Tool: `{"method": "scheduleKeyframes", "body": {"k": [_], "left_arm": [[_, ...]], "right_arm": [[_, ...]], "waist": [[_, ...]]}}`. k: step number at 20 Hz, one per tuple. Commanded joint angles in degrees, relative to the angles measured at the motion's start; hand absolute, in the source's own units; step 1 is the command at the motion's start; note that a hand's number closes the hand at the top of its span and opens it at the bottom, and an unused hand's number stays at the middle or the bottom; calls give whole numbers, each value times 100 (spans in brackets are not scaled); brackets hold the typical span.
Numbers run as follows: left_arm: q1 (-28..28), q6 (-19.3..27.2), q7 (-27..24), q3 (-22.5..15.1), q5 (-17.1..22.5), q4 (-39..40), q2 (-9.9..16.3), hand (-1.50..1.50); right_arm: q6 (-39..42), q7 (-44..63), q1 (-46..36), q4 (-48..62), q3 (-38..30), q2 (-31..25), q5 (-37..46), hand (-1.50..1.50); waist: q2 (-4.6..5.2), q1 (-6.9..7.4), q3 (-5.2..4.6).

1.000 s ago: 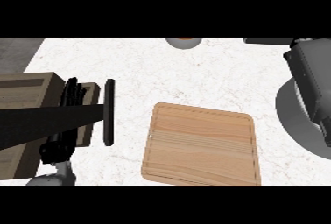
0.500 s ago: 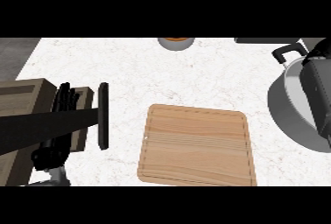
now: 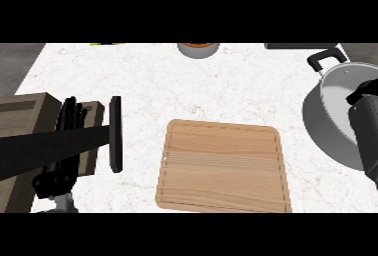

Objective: Pick the squash from the cutting board and place it in the pot

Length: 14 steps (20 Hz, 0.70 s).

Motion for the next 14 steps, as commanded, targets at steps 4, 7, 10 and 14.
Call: {"method": "scheduleKeyframes", "body": {"k": [4, 7, 10, 14], "left_arm": [[-35, -185, 37, -78, 117, 226, -38, 0], [152, 33, -20, -390, -96, 191, -247, 0], [-118, -134, -55, -173, 69, 524, -144, 0], [-16, -96, -81, -157, 38, 375, -157, 0]], "right_arm": [[-213, 722, 513, 202, -939, 61, -662, 150], [-369, 498, 745, 70, -1280, 196, -1028, -150], [-1256, -255, 716, -257, -1201, 517, -1256, -150], [-2395, -862, 806, -1105, -1210, 528, -1326, -150]], "waist": [[75, 1, -35], [37, -46, -37], [52, 0, -38], [17, -98, -43]]}}
